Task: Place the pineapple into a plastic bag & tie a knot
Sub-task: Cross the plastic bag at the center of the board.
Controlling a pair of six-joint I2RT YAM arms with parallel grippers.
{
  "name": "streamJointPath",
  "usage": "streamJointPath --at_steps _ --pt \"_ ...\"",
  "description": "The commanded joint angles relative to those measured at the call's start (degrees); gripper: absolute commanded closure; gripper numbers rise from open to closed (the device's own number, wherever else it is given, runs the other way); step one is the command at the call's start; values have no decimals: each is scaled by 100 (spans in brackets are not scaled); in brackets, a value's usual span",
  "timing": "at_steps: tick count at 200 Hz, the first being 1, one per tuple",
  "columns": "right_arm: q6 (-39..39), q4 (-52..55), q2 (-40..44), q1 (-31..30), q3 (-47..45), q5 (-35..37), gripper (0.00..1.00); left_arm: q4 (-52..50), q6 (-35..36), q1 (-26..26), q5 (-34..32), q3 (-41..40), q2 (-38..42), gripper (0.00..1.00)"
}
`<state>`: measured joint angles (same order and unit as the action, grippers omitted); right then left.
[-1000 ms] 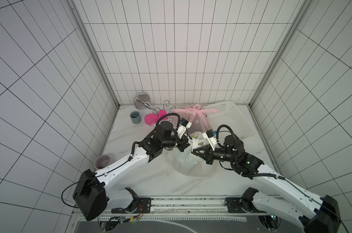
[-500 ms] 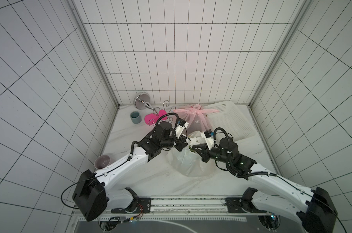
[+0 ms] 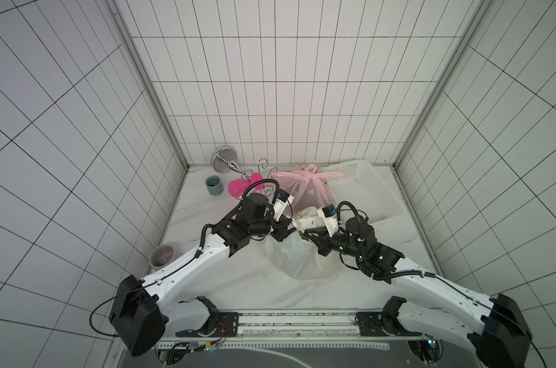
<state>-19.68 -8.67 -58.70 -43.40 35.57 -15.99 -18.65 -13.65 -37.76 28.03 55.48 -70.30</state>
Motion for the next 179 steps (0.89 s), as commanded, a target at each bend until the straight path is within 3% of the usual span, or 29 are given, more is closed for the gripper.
streamJointPath --at_steps 1,52,115,136,147,179 --pt "-44 -23 16 -26 -218 -83 100 -133 168 15 149 166 103 73" --pt "-115 -55 105 -26 -182 -219 100 -824 485 -126 76 524 -270 61" --pt "-141 -69 109 -22 -182 -295 100 -1232 571 -171 -203 639 -322 55" --pt "-158 -83 124 -25 -191 -317 100 -1405 622 -146 -125 615 -279 46" --pt "-159 -92 129 -22 -195 -346 100 -1389 624 -160 -33 557 -254 30" --pt "-167 -94 115 -20 -226 -403 100 -1038 483 -178 163 479 -170 27"
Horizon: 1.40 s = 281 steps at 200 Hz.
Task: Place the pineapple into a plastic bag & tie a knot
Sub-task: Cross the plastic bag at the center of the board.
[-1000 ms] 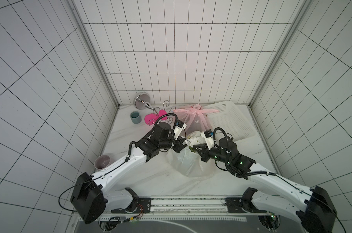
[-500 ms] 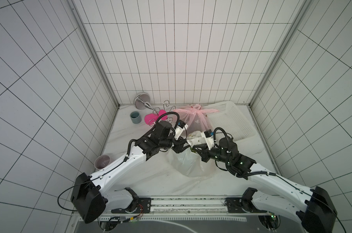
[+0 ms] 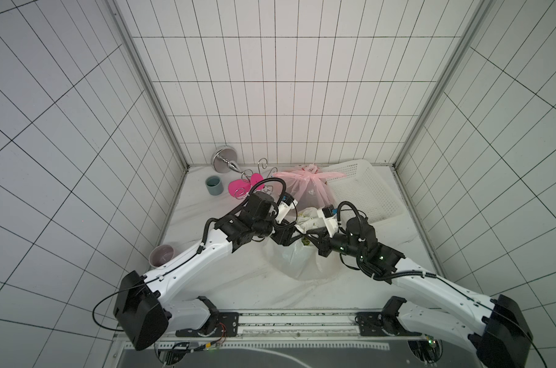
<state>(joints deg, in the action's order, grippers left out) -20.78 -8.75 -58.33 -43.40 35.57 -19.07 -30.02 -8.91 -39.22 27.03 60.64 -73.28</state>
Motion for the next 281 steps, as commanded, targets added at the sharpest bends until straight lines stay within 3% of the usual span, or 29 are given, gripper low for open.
streamJointPath --at_steps 1,82,157,173,199,207,225,245,258,281 --pt "-58 -84 77 -20 -226 -100 100 113 -3 -32 275 -36 124 27" --pt "-35 -74 49 -34 -245 -314 100 432 -130 -248 232 447 -300 26" --pt "100 -31 103 -99 -281 -440 100 1084 -627 -240 291 440 -599 48" --pt "108 -26 124 -100 -275 -421 100 1104 -617 -243 535 466 -672 58" --pt "289 122 185 -102 -160 -425 100 1086 -528 -242 732 440 -750 97" --pt "479 349 219 -83 -17 -481 100 1073 -484 -229 745 431 -743 100" --pt "924 991 453 46 413 -497 65 1069 -297 -175 806 399 -666 100" --pt "1250 1207 919 269 712 -144 38 1233 -157 -52 1080 314 -542 100" --pt "1350 1230 1054 469 903 129 29 1419 -136 24 1205 240 -479 100" --pt "1570 1279 830 703 1285 54 21 1497 -96 116 1501 231 -408 100"
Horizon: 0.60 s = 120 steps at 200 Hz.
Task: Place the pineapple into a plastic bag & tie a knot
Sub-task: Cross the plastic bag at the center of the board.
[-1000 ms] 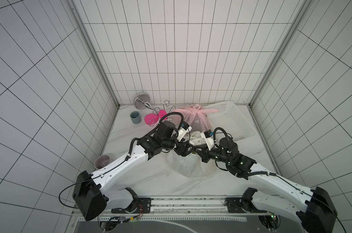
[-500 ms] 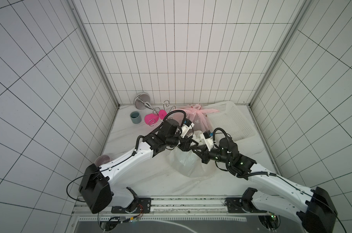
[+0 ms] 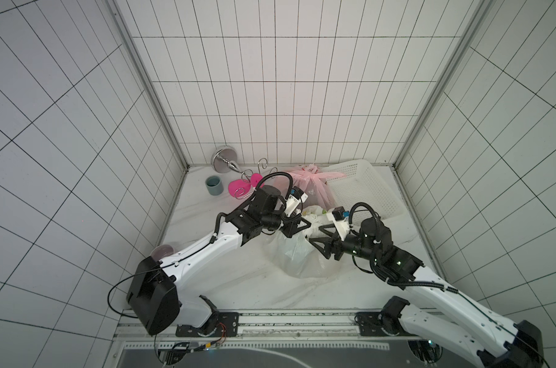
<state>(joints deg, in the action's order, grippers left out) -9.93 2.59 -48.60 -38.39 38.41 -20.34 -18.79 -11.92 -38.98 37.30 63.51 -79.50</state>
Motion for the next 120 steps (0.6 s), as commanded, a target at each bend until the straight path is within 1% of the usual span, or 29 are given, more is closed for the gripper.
streamJointPath --at_steps 1,31,45,62,77,95,110,120 --pt "486 145 -143 202 1001 181 21 379 207 92 486 -61 215 100" --pt "958 390 -819 263 1618 99 20 426 252 158 706 -95 230 100" --pt "1019 424 -907 282 1850 -209 20 359 286 171 707 -75 216 100" --pt "1040 447 -864 288 2104 -743 22 303 313 206 650 -88 241 100" --pt "1062 607 -800 294 2308 -987 23 326 270 248 633 -130 263 100" --pt "1188 918 -731 302 2481 -884 23 434 184 284 677 -211 309 100" --pt "1323 928 -715 324 2439 -616 18 569 95 283 741 -306 357 100" --pt "1435 928 -859 357 2474 -659 15 681 45 283 812 -362 375 100"
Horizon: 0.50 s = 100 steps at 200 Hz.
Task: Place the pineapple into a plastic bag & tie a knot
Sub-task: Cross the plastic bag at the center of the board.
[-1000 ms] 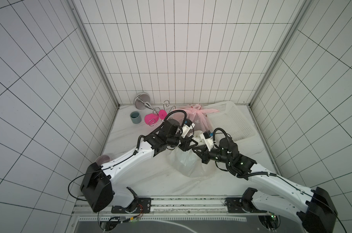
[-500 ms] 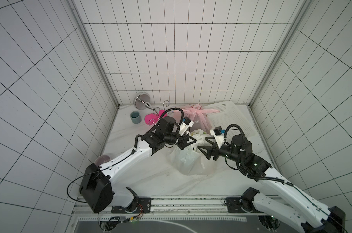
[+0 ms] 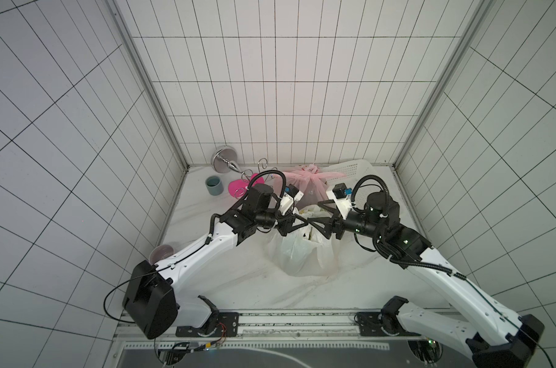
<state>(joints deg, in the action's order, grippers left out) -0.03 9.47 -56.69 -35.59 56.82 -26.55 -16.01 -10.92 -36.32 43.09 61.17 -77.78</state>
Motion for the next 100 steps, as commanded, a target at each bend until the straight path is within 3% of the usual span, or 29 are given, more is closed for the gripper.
streamJointPath --at_steps 1,39,100 --pt "453 239 -69 83 636 -59 15 413 -58 18 238 -130 206 100" --pt "706 458 -906 127 839 -785 18 517 -139 40 362 -123 239 100" --pt "706 782 -1091 131 421 -1554 30 717 -312 165 693 -206 329 100"
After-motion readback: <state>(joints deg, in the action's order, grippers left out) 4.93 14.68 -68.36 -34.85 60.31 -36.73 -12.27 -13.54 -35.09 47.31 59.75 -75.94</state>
